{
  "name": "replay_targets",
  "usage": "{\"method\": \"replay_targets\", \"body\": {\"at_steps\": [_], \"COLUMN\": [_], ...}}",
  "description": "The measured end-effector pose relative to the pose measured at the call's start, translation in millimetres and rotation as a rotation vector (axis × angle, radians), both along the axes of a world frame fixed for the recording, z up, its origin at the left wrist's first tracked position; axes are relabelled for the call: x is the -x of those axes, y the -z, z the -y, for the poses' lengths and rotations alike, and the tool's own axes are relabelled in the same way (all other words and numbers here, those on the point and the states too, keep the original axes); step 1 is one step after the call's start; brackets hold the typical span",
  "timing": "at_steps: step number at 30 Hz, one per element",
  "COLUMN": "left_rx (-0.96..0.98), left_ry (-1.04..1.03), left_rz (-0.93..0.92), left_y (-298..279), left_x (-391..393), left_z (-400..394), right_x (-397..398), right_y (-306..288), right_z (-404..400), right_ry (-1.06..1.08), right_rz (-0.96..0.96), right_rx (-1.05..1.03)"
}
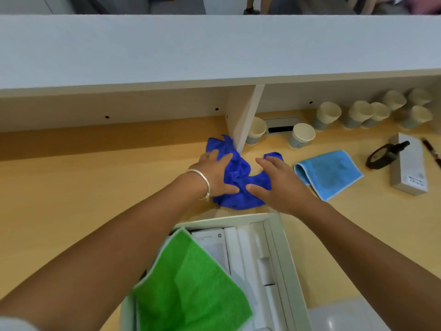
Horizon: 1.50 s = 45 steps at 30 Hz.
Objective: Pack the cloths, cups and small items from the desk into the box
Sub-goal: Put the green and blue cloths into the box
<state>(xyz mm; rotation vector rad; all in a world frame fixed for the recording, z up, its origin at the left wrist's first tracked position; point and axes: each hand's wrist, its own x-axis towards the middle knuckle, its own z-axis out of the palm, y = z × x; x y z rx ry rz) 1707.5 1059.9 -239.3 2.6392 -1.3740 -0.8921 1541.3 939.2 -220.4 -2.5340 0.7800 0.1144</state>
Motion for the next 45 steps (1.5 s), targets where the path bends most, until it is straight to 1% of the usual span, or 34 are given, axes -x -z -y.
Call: {"method": "replay_targets", "body": {"at_steps": [2,5,8,10,12,13,15,17,23,28,30,32,36,40,43,45], "left_rx": [-0.115,-0.219,-0.267,-0.198,-0.113,-0.101,-0.080,-0.012,0.297,0.372,0.345,0.274,0.125,-0.046,-0.076,-0.048], "left_ry": [0.023,0.036,0.077,0.080,0.075,0.070,0.031,-0.034,-0.233,-0.320,-0.341,-0.359,-0.370,-0.348,-0.344,-0.360], "left_rz": [-0.024,-0.041,0.041,0.067,0.007,-0.019,-0.037,-0.021,0.038,0.156,0.194,0.212,0.153,0.098,0.091,0.101], "left_y": [18.0,39.6,52.2,54.9,49.2,43.4,30.0,13.3,-73.3,-133.8,-148.1,-157.1,-157.1,-128.2,-93.2,-70.3], "left_x": [-4.8,-8.1,-4.1,-0.7,0.5,0.3,-0.3,0.5,25.4,79.6,101.3,123.3,164.4,190.0,191.2,187.2], "left_z": [19.8,42.3,50.8,52.9,48.9,43.7,27.1,6.5,-69.3,-145.3,-171.4,-192.3,-218.4,-227.9,-222.4,-214.8], "right_x": [0.7,8.2,18.2,24.9,30.8,32.9,36.6,39.5,57.9,88.4,100.9,112.1,131.7,146.4,153.3,156.8], "right_y": [8.4,20.7,27.9,29.1,27.2,24.9,18.5,10.9,-16.2,-32.6,-35.4,-35.9,-29.4,-15.7,-7.4,-4.1], "right_z": [9.8,22.9,30.8,33.8,34.5,34.4,33.3,31.4,17.8,-0.6,-6.2,-11.0,-19.9,-30.4,-39.6,-44.8], "right_ry": [0.045,0.106,0.134,0.145,0.139,0.129,0.116,0.091,0.029,-0.029,-0.054,-0.077,-0.128,-0.175,-0.182,-0.169], "right_rz": [-0.025,-0.045,-0.060,-0.079,-0.101,-0.113,-0.126,-0.118,-0.017,0.055,0.057,0.055,0.064,0.067,0.071,0.090], "right_rx": [-0.004,-0.017,-0.002,0.017,0.030,0.033,0.037,0.058,0.057,0.040,0.033,0.023,-0.006,-0.039,-0.079,-0.119]}}
